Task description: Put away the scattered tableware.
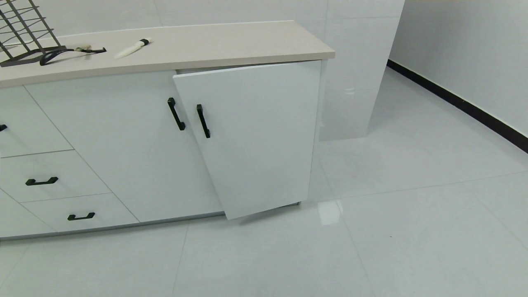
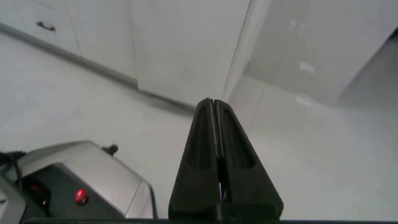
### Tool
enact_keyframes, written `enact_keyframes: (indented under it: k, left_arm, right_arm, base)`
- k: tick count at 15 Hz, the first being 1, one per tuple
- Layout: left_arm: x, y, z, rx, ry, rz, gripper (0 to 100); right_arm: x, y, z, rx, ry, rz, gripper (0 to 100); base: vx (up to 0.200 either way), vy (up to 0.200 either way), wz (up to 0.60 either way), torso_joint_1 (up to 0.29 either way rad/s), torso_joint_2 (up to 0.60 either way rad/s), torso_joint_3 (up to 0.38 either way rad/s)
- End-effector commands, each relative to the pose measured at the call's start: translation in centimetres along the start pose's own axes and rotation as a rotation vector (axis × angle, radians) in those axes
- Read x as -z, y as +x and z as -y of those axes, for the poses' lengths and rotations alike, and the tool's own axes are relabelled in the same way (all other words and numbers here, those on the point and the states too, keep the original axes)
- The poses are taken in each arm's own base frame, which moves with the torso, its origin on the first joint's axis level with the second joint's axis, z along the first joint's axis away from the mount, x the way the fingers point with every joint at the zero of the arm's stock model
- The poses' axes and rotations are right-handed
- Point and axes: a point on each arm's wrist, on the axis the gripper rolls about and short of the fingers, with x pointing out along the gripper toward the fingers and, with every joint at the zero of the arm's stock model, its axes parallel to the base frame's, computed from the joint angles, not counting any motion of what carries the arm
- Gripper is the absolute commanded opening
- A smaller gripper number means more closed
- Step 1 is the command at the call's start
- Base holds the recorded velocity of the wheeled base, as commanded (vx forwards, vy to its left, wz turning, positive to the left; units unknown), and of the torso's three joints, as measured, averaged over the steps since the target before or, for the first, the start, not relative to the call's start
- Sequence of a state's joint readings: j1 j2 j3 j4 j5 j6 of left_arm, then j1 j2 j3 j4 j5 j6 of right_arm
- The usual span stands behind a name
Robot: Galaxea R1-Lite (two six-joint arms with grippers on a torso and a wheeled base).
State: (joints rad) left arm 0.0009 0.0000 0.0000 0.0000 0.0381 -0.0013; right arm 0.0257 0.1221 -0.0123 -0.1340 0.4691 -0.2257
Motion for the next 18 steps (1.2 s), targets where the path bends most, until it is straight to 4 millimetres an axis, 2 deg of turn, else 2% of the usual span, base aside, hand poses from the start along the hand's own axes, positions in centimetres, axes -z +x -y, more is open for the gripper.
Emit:
enact_keyframes:
  k: [1,3,4,12,13,18]
  left_arm:
    - [-0.02,0.00,0.00,-0.001,-0.011,0.002,100]
    - [-0.02,0.00,0.00,-0.002,-0.028,0.002,100]
    - [-0.02,0.00,0.00,-0.002,-0.034,0.002,100]
    - [0.00,0.00,0.00,-0.002,-0.014,0.000,100]
    - [-0.02,0.00,0.00,-0.002,-0.013,0.002,100]
    - [-0.02,0.00,0.00,-0.002,0.001,0.002,100]
  right_arm:
    - [1.16,-0.84,-0.69,0.067,0.004,0.021,0]
    - [1.52,-0.95,-0.15,0.337,0.139,-0.037,0]
    - [1.72,-1.09,0.12,0.483,0.151,-0.070,0]
    - [2.01,-1.12,0.11,0.508,0.217,-0.086,0]
    - [2.01,-1.12,0.11,0.508,0.217,-0.086,0]
    - [2.01,-1.12,0.11,0.508,0.217,-0.086,0]
  base:
    - [0.000,0.000,0.00,0.000,0.00,0.000]
    - [0.000,0.000,0.00,0.000,0.00,0.000]
    - [0.000,0.000,0.00,0.000,0.00,0.000]
    - [0.000,0.000,0.00,0.000,0.00,0.000]
    - [0.200,0.200,0.00,-0.002,0.00,0.007]
    - [0.200,0.000,0.00,0.002,0.00,0.001]
